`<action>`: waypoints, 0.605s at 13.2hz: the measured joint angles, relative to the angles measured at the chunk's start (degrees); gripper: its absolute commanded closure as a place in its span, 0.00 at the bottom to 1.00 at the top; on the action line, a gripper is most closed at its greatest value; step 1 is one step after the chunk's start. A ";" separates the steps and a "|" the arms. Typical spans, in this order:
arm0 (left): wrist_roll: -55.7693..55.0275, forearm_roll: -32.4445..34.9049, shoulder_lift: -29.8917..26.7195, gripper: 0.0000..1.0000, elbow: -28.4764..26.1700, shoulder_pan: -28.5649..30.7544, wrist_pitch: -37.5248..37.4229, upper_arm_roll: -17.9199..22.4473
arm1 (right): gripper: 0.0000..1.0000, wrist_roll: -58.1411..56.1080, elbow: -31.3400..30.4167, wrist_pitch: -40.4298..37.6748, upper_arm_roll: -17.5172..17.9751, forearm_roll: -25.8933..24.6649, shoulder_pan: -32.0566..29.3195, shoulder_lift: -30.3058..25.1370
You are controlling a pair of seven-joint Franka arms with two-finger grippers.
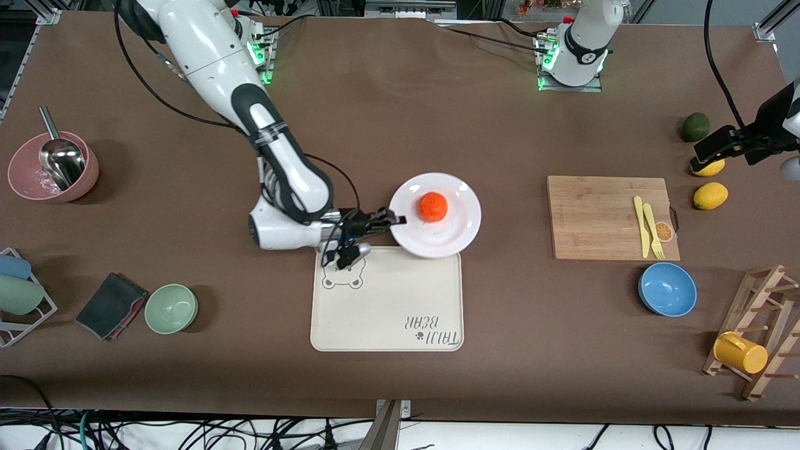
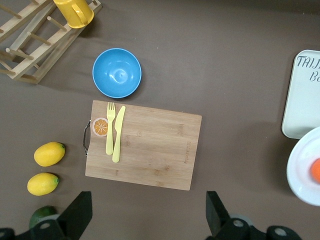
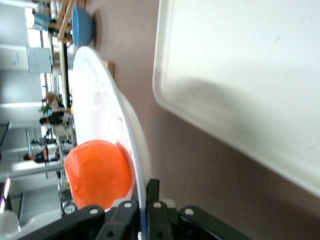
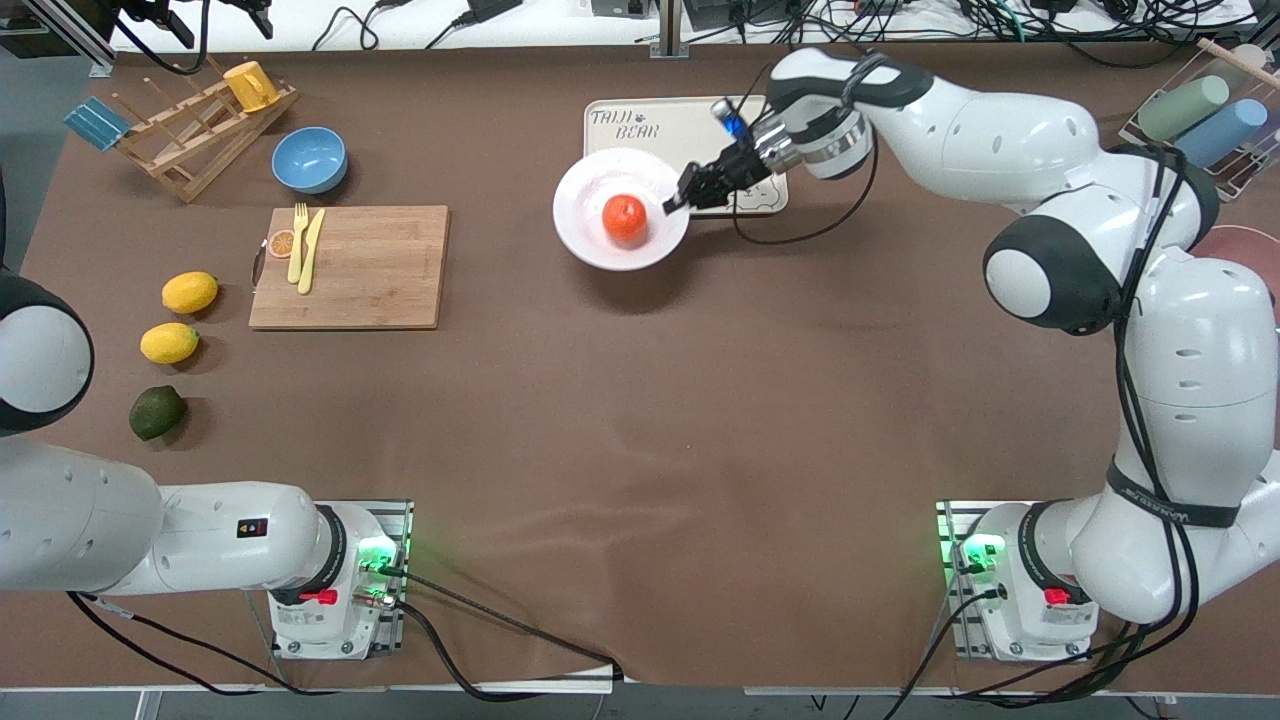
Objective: Place orange and plate with both arms
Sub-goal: 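Slide the plate with the right gripper onto the bear tray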
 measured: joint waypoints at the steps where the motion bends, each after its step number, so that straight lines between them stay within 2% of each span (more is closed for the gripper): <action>1: 0.00 0.00 0.00 0.00 0.00 0.00 0.00 -0.01 | 1.00 2.42 1.58 0.01 -0.43 0.00 -1.27 0.52; 3: 0.00 0.00 0.00 0.00 0.01 0.00 0.00 -0.01 | 1.00 5.63 5.51 1.12 -0.82 0.00 -3.25 2.84; 8: 0.00 0.00 0.00 0.00 0.04 0.00 0.00 -0.02 | 1.00 7.12 13.71 10.72 -0.75 0.02 -4.33 11.25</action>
